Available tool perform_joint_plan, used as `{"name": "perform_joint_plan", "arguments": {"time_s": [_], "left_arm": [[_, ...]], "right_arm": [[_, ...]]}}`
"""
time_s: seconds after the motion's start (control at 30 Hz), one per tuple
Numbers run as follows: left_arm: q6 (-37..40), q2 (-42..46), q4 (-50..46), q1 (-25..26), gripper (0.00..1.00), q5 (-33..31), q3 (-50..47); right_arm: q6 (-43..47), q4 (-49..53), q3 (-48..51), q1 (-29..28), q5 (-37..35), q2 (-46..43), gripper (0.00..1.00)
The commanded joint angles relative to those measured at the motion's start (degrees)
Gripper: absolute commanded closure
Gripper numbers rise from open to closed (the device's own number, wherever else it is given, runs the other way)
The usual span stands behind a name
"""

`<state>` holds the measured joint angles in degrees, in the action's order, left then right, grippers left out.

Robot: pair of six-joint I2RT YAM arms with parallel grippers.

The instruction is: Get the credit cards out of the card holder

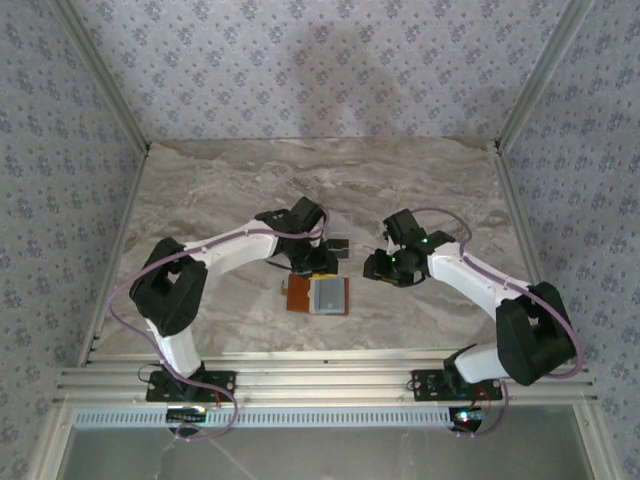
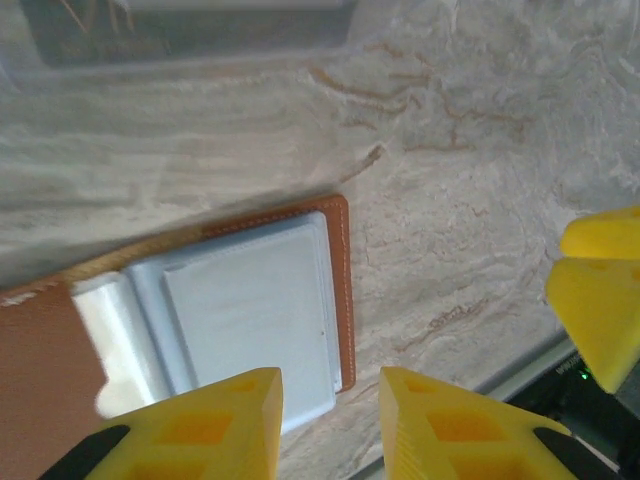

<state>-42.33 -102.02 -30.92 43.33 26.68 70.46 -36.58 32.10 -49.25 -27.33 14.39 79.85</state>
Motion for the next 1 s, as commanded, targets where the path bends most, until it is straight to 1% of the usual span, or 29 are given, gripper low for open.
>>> {"name": "perform_joint_plan", "arguments": {"time_s": [0.0, 0.13, 0.4, 0.7, 0.97], "left_arm": [[-3.13, 0.09, 5.0, 1.19, 0.68, 6.78, -1.36], [-2.81, -1.37, 5.96, 2.19, 0.68, 8.89, -0.9], [-2.76, -5.43, 4.05, 2.53, 0.68, 8.57, -0.54], [-3.55, -7.36, 8.06, 2.72, 0.68, 11.9, -2.42], [-0.96, -8.64, 3.73, 3.03, 0.68, 9.34, -2.34]], "right_arm": [[-0.17, 0.22, -1.8, -0.51, 0.18, 0.55, 0.54], [-0.01, 0.42, -2.31, -0.45, 0.17, 0.78, 0.54], [-0.01, 0.86, -2.95, -1.0, 0.08, 1.17, 0.54], [0.03, 1.38, -3.08, -1.32, -0.12, 1.16, 0.55], [0.04, 1.62, -3.52, -1.55, -0.46, 1.32, 0.55]]}}
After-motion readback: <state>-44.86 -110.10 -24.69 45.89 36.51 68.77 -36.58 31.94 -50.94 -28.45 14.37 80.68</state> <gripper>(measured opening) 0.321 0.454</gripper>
